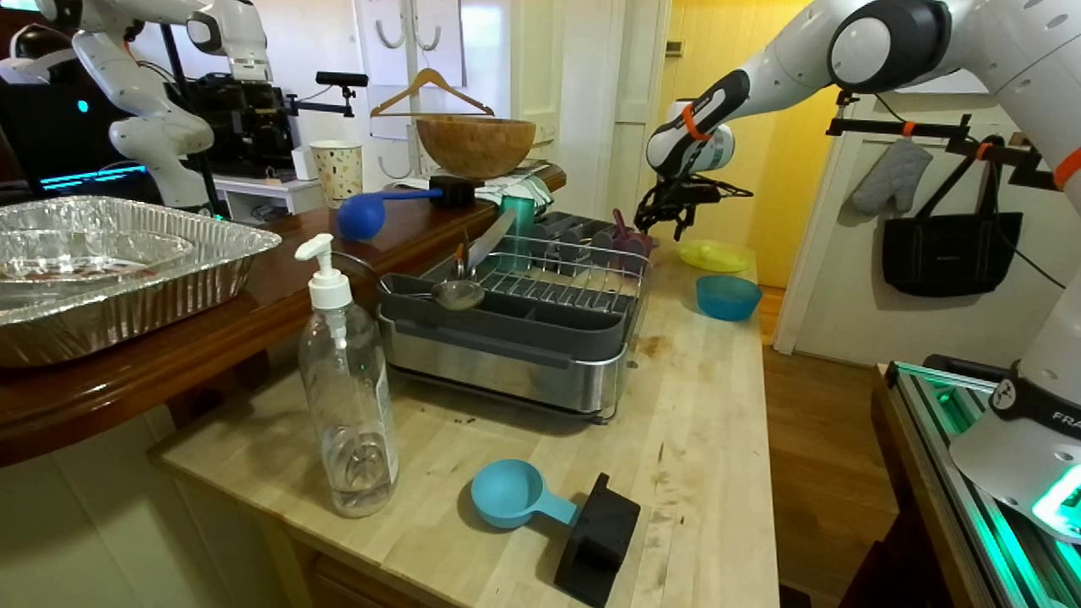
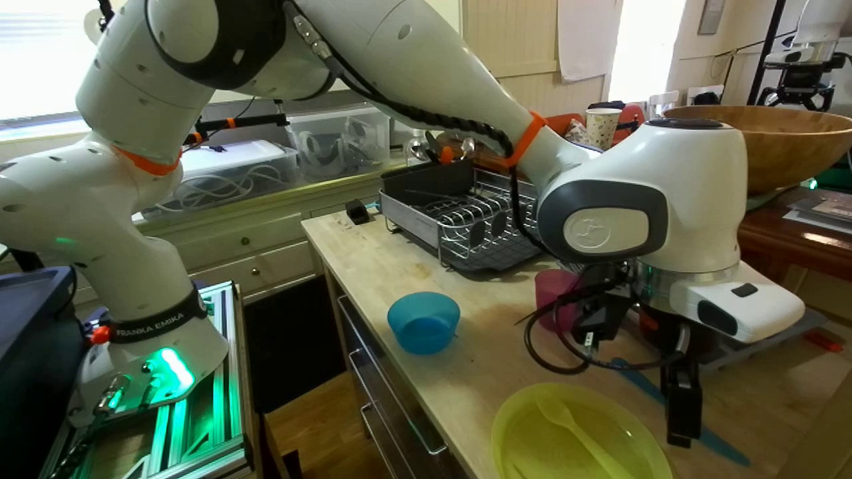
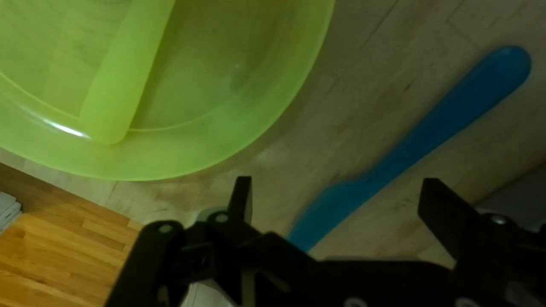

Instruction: Turn the blue bowl upside down, then place the blue spoon inside

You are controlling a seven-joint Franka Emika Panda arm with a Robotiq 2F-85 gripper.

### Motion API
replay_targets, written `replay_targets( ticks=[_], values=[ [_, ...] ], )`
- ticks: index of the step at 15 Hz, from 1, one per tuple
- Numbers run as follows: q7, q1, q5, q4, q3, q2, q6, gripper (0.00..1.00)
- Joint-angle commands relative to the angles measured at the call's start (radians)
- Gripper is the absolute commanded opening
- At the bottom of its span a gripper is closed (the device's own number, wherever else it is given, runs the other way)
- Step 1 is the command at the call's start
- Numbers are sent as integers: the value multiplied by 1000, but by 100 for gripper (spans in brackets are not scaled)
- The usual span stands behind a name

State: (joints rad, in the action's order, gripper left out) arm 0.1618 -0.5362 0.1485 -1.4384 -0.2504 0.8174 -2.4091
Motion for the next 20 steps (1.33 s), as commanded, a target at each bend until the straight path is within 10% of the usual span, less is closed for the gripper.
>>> replay_targets(
  ticks=[1, 4, 5, 16, 20],
  values=[
    [-34, -20, 35, 39, 20, 38, -25, 100],
    [-38, -21, 34, 48, 24, 45, -22, 95],
    [-39, -20, 33, 51, 25, 47, -19, 74],
    [-48, -18, 25, 71, 23, 57, -10, 1],
    [-49, -20, 20, 85, 19, 60, -9, 1]
  ],
)
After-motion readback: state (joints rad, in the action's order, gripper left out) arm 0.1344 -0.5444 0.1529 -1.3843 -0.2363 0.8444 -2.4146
